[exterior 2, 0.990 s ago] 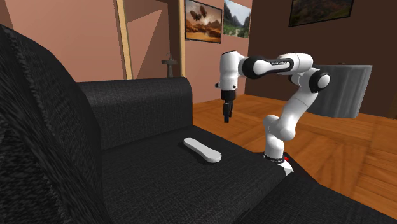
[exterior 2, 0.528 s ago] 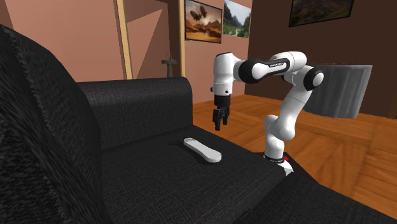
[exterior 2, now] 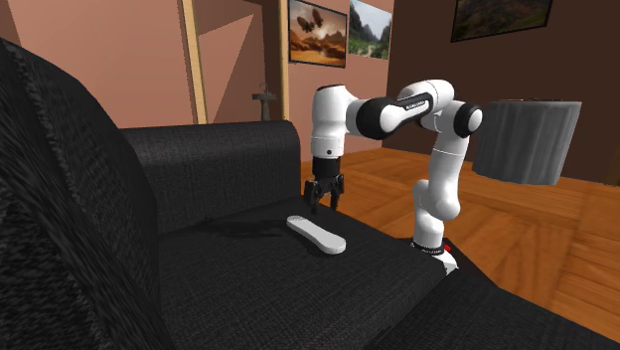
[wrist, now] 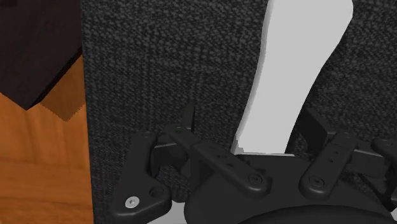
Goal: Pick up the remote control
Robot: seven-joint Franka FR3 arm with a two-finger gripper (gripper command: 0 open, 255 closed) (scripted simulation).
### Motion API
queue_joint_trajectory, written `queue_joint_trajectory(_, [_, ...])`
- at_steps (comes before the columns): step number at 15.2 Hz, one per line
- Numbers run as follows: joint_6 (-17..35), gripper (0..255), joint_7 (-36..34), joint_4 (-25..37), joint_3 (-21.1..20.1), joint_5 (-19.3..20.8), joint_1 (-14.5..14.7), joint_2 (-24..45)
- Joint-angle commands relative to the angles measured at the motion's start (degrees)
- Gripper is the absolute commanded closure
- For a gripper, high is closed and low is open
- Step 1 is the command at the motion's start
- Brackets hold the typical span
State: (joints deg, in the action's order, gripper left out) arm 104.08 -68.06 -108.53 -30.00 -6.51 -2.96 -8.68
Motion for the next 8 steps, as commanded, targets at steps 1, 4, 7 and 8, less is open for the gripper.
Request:
queue_joint_trajectory(1, [0.7,0,-5.6,4.5,-1.7,2.6,0.0,4.9])
queue_joint_trajectory(4, [2.4,0,-8.1,5.1,-2.2,4.1,0.4,7.3])
queue_joint_trajectory(7, [4.7,0,-8.1,2.9,-2.2,4.1,0.4,7.4])
queue_joint_trajectory(8, [5.5,0,-8.1,2.1,-2.2,4.1,0.4,7.5])
